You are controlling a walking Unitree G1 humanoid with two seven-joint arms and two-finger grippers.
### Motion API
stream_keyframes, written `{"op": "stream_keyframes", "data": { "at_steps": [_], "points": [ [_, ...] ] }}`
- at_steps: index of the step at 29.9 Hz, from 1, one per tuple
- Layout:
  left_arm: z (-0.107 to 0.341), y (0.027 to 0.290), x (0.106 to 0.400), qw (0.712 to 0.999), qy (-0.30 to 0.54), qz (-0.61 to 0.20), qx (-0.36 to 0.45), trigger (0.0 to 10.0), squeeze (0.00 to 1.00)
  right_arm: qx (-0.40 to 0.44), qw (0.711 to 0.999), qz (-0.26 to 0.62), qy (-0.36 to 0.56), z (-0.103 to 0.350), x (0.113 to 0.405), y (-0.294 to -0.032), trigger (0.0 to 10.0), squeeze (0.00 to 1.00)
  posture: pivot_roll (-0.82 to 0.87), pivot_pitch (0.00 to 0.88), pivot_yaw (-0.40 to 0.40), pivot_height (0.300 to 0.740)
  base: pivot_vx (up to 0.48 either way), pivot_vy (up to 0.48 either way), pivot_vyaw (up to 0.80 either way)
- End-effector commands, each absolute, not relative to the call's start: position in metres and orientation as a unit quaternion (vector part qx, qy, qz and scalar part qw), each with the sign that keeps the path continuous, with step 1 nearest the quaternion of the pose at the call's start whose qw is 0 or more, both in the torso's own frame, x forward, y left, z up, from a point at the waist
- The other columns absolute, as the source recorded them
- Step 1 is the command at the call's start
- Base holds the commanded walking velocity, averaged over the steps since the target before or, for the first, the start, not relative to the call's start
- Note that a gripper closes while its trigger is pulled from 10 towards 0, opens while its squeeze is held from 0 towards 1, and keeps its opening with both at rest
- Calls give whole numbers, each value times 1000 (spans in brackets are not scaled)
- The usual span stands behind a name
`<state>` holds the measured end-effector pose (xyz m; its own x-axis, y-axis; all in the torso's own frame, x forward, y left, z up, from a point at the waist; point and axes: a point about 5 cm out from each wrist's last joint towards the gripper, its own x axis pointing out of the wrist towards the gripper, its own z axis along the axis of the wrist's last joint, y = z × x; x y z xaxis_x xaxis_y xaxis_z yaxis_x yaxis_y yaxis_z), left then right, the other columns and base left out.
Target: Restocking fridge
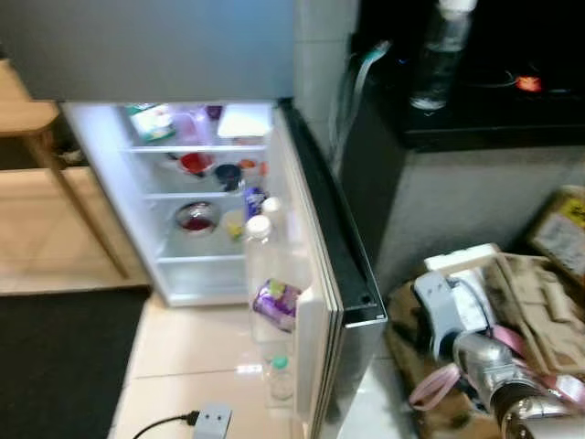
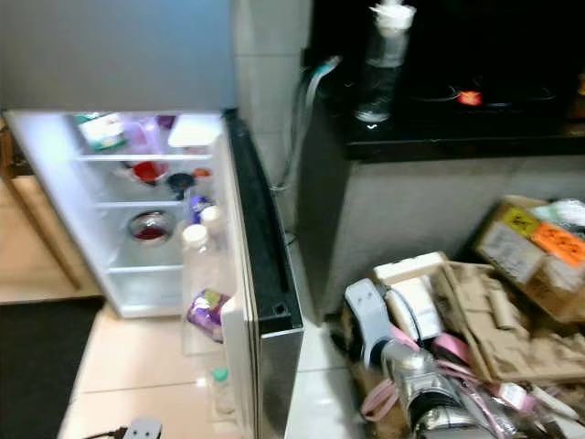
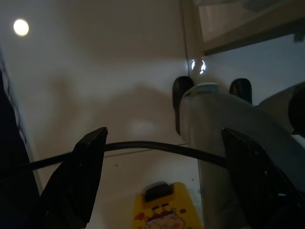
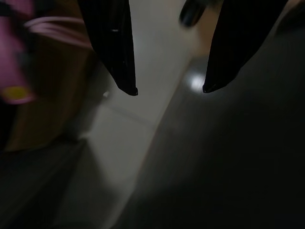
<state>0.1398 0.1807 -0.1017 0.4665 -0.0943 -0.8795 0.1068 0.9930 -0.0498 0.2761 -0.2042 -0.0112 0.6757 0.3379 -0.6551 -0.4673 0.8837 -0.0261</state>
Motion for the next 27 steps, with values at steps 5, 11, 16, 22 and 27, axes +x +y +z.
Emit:
{"op": "stream_keyframes", "data": {
  "at_steps": [5, 11, 16, 22, 27],
  "points": [
    [-104, 181, 133, 849, 525, -57, 6, 10000, 0, -92, 881, 187, 424, -45, 236, -211, 10000, 0, -144, 0, -11, 740, 0, 0, 777],
    [-104, 182, 133, 849, 526, -58, 9, 10000, 0, -88, 868, 157, 463, -62, 212, -213, 10000, 0, -142, 0, -7, 740, 0, 0, 775],
    [-104, 183, 133, 849, 525, -59, 12, 10000, 0, -90, 851, 150, 495, -72, 194, -215, 10000, 0, -143, 0, -8, 740, 0, 0, 775],
    [-104, 184, 133, 849, 525, -59, 12, 10000, 0, -92, 840, 144, 515, -78, 181, -218, 10000, 0, -141, 0, -10, 740, 0, 0, 775],
    [-104, 183, 132, 849, 525, -58, 11, 10000, 0, -94, 842, 137, 514, -79, 180, -219, 10000, 0, -142, 0, -10, 740, 0, 0, 627]
  ]
}}
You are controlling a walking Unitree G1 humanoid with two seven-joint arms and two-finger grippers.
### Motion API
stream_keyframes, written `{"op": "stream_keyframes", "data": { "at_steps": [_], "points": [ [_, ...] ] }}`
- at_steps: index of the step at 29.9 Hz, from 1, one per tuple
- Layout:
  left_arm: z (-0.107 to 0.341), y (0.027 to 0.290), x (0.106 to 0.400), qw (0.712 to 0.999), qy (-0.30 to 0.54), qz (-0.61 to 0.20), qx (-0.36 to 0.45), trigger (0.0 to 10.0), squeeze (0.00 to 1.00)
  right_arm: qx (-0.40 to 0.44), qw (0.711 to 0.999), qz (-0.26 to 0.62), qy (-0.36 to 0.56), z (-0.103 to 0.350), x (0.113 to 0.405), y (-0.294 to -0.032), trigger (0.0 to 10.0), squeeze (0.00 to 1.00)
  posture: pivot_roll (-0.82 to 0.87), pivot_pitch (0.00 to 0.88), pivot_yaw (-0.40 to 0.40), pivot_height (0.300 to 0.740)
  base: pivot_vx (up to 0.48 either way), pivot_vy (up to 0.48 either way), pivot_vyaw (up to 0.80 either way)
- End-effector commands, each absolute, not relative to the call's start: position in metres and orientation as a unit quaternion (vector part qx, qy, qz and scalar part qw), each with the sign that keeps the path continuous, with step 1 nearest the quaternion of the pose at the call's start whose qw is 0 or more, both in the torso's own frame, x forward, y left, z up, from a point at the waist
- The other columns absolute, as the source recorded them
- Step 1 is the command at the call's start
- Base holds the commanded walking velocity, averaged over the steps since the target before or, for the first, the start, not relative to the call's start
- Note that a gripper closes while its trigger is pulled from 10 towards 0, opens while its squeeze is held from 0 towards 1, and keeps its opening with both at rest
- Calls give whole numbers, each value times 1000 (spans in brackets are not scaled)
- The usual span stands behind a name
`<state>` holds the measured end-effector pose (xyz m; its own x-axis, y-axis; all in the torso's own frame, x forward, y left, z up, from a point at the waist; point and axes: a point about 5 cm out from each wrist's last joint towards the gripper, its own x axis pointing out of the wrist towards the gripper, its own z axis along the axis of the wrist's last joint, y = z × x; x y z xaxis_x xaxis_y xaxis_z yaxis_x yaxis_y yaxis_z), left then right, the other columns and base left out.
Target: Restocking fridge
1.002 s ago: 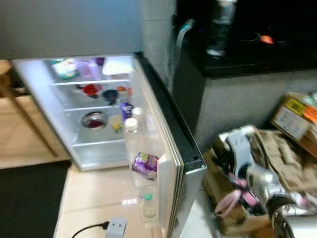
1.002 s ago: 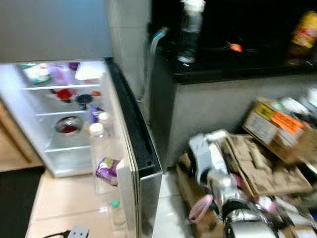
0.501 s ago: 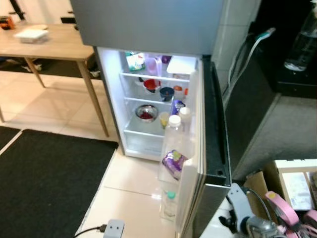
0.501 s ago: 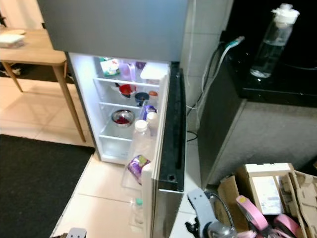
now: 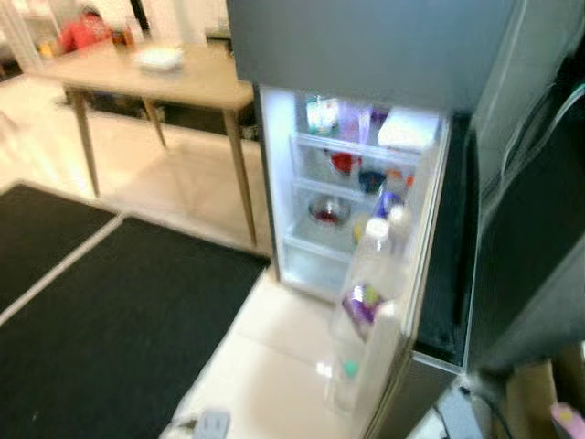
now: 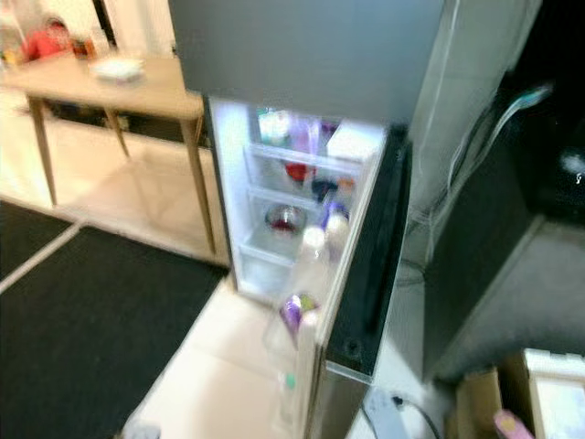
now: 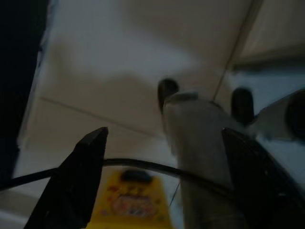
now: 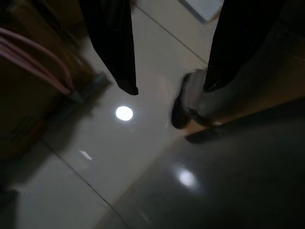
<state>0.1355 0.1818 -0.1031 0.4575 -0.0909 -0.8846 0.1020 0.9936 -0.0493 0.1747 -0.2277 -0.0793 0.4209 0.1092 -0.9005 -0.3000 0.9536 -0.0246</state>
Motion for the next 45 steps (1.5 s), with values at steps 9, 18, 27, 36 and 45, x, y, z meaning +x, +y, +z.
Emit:
{"op": "stream_keyframes", "data": {
  "at_steps": [9, 18, 27, 36, 45],
  "points": [
    [-105, 182, 131, 849, 526, -60, 7, 10000, 0, 9, 917, 159, 365, -40, 240, -208, 10000, 0, -150, 0, -9, 740, 0, 0, 0],
    [-105, 180, 132, 850, 523, -61, 5, 10000, 0, 49, 875, 423, 230, 10, 283, -133, 10000, 0, -144, 0, -19, 740, 0, 0, 0],
    [-104, 179, 133, 853, 520, -53, -4, 10000, 0, 35, 759, 646, 80, 84, 300, -37, 10000, 0, -121, 0, -39, 740, 0, 0, 0],
    [-107, 179, 123, 848, 528, -43, -12, 10000, 0, 162, 828, 535, -41, 139, 332, -11, 10000, 0, -94, 0, -52, 740, 0, 0, 0],
    [-107, 180, 124, 850, 525, -44, -12, 10000, 0, 15, 913, 338, 227, 16, 301, -100, 10000, 0, -105, 0, -44, 740, 0, 0, 0]
  ]
}}
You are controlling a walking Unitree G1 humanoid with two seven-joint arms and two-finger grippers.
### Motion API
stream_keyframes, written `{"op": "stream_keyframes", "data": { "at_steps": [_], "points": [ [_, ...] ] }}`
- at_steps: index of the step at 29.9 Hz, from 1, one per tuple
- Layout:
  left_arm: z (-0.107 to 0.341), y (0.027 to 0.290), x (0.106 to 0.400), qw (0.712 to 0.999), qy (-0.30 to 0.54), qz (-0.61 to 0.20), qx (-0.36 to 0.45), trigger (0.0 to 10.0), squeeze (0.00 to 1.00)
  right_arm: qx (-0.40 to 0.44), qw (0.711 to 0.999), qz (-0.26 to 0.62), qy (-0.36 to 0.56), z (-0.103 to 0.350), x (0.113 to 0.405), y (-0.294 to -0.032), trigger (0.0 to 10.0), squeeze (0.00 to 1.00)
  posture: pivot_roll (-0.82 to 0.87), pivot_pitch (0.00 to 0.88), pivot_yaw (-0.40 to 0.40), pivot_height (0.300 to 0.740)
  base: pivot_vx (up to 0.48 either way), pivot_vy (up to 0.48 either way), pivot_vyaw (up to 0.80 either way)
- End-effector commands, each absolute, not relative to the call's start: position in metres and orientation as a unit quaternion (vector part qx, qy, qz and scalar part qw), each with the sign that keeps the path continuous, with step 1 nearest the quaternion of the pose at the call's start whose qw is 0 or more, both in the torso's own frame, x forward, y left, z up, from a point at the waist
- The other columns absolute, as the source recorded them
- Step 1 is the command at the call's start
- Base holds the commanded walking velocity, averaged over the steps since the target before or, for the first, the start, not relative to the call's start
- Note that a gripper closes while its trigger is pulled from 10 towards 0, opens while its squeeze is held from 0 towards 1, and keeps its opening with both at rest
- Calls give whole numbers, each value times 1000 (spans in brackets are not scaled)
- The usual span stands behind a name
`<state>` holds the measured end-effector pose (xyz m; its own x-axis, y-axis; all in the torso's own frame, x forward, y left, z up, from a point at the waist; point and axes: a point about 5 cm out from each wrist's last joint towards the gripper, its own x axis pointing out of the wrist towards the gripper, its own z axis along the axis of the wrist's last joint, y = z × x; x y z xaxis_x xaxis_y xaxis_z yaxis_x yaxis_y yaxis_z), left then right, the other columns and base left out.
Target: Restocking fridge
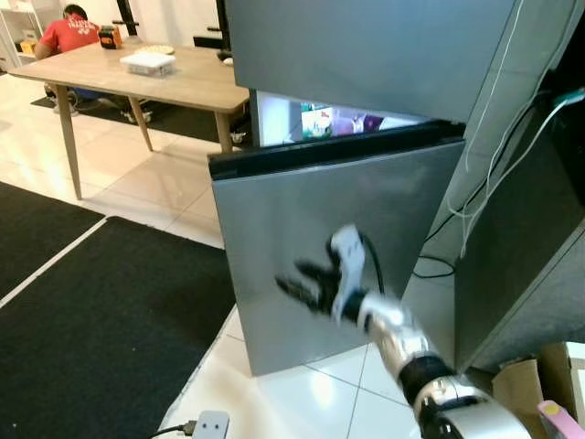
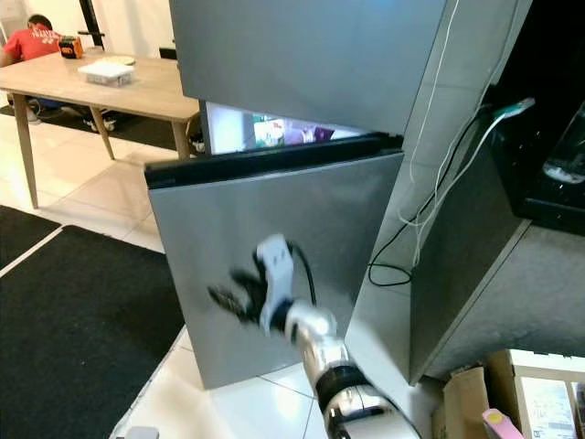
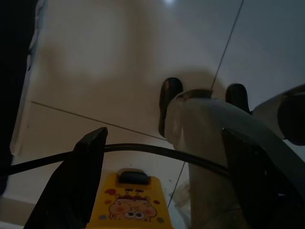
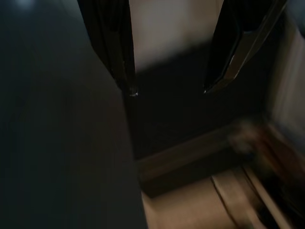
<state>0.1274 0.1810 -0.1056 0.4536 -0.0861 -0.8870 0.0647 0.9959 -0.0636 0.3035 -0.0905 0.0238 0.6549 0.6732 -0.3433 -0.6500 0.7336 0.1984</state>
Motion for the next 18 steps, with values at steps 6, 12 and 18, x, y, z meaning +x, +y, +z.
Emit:
{"op": "stream_keyframes", "data": {
  "at_steps": [6, 12, 18],
  "points": [
    [-106, 181, 127, 851, 523, -48, -8, 10000, 0, -76, 880, 164, 439, -60, 223, -185, 10000, 0, -105, 0, -35, 740, 0, 0, 775],
    [-105, 183, 129, 850, 525, -47, -10, 10000, 0, -116, 837, 102, 525, -85, 169, -220, 10000, 0, -104, 0, -33, 740, 0, 0, 794],
    [-105, 184, 130, 849, 526, -46, -8, 10000, 0, -177, 799, 83, 569, -94, 135, -239, 10000, 0, -85, 0, -38, 740, 0, 0, 794]
  ]
}}
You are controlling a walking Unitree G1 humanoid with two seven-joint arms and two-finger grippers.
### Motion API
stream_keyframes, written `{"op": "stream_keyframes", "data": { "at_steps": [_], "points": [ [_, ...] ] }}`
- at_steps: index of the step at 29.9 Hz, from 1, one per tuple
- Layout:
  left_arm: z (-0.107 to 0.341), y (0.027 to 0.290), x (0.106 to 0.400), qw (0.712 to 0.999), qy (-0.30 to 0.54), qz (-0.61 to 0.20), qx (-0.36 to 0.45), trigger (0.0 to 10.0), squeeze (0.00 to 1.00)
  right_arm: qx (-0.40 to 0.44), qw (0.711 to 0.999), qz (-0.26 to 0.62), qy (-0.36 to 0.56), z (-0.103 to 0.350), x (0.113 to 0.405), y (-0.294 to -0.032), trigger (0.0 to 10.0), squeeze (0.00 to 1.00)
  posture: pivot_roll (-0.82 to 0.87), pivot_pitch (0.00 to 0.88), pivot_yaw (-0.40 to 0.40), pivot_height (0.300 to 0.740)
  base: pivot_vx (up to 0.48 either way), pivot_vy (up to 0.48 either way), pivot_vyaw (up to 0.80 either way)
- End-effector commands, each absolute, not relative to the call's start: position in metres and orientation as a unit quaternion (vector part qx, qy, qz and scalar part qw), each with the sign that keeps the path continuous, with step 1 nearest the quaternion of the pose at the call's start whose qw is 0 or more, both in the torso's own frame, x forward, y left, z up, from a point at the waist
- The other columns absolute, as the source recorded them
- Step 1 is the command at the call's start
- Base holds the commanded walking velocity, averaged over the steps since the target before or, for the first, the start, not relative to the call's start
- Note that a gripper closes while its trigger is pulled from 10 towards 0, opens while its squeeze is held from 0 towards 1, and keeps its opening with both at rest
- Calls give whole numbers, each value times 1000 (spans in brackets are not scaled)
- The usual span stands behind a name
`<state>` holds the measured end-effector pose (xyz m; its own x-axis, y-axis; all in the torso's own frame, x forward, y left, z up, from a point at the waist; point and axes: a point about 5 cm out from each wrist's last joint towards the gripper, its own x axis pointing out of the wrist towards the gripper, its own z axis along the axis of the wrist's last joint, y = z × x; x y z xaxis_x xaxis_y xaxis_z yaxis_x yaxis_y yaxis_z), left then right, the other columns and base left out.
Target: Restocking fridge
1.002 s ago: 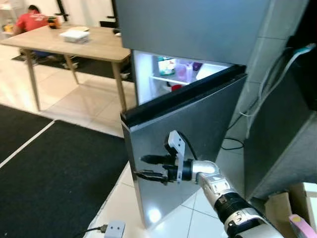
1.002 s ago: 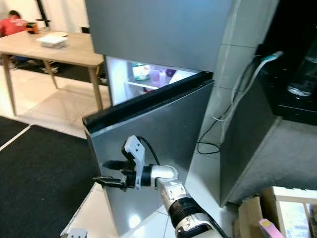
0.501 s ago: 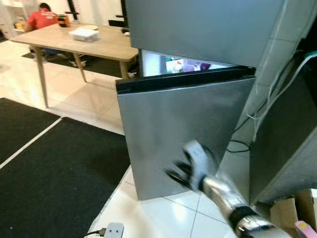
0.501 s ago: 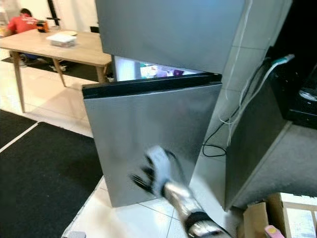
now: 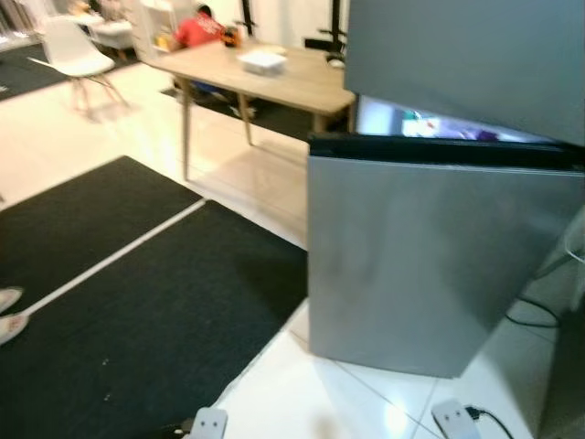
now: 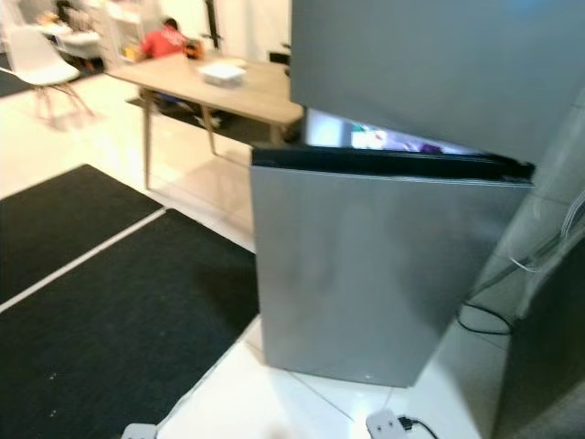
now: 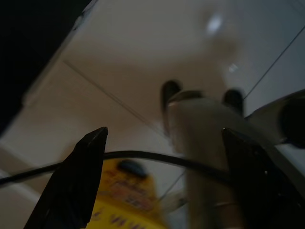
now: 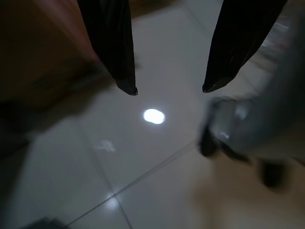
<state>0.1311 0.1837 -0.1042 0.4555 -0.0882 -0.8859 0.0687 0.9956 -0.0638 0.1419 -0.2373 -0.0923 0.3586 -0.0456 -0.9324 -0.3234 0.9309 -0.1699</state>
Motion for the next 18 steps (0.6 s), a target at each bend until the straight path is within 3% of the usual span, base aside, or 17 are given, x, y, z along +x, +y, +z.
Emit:
{"op": "stream_keyframes", "data": {
  "at_steps": [1, 5, 18],
  "points": [
    [-105, 184, 130, 850, 525, -45, -9, 10000, 0, -183, 795, 76, 573, -95, 131, -242, 10000, 0, -84, 0, -38, 740, 0, 0, 794],
    [-106, 183, 128, 849, 526, -44, -11, 10000, 0, -187, 798, 63, 570, -95, 131, -242, 10000, 0, -85, 0, -37, 740, 0, 0, 606],
    [-107, 185, 123, 840, 541, -46, 1, 10000, 0, -210, 801, 64, 556, -93, 142, -236, 10000, 0, -91, 0, -32, 740, 39, 0, 0]
  ]
}}
